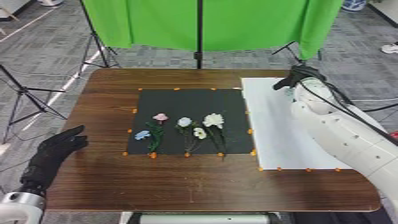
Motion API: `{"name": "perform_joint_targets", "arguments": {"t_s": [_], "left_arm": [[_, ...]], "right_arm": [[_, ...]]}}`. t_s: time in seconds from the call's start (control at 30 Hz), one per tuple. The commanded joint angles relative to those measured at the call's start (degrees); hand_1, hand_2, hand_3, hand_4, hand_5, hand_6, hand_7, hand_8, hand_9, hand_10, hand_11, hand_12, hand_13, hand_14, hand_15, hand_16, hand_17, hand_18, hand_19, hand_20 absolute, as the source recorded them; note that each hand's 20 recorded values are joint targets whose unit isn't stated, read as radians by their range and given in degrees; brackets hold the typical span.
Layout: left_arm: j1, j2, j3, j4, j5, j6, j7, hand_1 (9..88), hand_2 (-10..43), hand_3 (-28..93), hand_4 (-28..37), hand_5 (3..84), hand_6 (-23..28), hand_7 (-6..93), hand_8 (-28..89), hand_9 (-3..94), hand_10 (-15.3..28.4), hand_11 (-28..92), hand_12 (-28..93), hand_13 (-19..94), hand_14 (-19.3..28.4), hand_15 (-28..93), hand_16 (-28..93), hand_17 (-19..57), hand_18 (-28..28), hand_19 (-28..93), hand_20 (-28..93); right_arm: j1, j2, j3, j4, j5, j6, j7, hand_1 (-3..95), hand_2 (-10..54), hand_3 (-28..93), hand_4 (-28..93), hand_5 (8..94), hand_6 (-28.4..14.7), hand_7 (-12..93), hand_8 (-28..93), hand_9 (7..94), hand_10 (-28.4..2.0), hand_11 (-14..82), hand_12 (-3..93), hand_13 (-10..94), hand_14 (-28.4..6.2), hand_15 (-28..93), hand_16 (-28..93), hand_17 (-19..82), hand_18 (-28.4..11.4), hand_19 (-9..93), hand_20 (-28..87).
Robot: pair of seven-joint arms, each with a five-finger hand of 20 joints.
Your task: Arrange flowers
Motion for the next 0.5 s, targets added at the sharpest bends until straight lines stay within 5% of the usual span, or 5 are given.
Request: {"name": "perform_joint_targets", "arguments": {"t_s": [0.03, 0.27, 0.4, 0.5], "left_arm": [[0.23, -0.53, 0.26, 0.31, 0.23, -0.71, -0.72, 27.8, -6.0, 66, -17.9, 41.9, 5.4, 8.9, -5, 41.5, 13.8, 19, 14, 34, 18.7, 18, 3, 3.6, 14.9, 7, 16], [-0.22, -0.26, 0.52, 0.72, 0.16, -1.11, -0.90, 27.8, -6.0, 66, -18.0, 42.0, 5.4, 8.9, -5, 41.5, 13.9, 19, 14, 34, 18.7, 18, 3, 3.7, 14.9, 7, 16], [-0.56, -0.30, 0.78, 0.85, 0.28, -1.19, -0.55, 27.8, -5.9, 66, -18.0, 42.0, 5.4, 8.8, -5, 41.5, 13.8, 19, 14, 34, 18.7, 18, 3, 3.7, 14.9, 7, 16], [-0.21, -0.63, 0.61, 0.65, 0.26, -1.01, -0.48, 27.9, -5.8, 66, -18.1, 41.9, 5.4, 8.8, -5, 41.5, 13.9, 19, 14, 34, 18.7, 18, 3, 3.7, 14.9, 7, 16]], "right_arm": [[-1.77, -0.86, -1.64, 1.17, -2.22, 3.83, 0.75, 21.5, -9.5, 60, -11, 49.0, -1.4, 8, -6, 70.5, -18.2, 26.2, 29.9, 82, -8.3, 72, 37, 62, -18.9, 93, 71], [-4.48, -1.05, -2.15, 1.30, -0.24, 8.47, -1.36, 34.5, -9.5, 64, -17, 57.7, 1.8, 14, -9, 76.4, -13.6, 27.7, 28.0, 90, -1.9, 67, 36, 64, -17.2, 93, 69], [-4.85, -1.33, -3.48, 1.98, 1.92, 15.47, -2.69, 42.7, -9.5, 67, -22, 64.8, 3.6, 17, -11, 81.4, -11.8, 26.6, 26.0, 92, -0.3, 64, 37, 65, -16.3, 93, 68], [-5.47, -1.55, -3.01, 1.54, 3.81, 21.39, -3.12, 55.1, -9.5, 56, -21, 73.0, 2.0, 19, 2, 87.7, -9.4, 17.4, 38.3, 93, 0.0, 64, 37, 65, -16.0, 93, 68]]}}
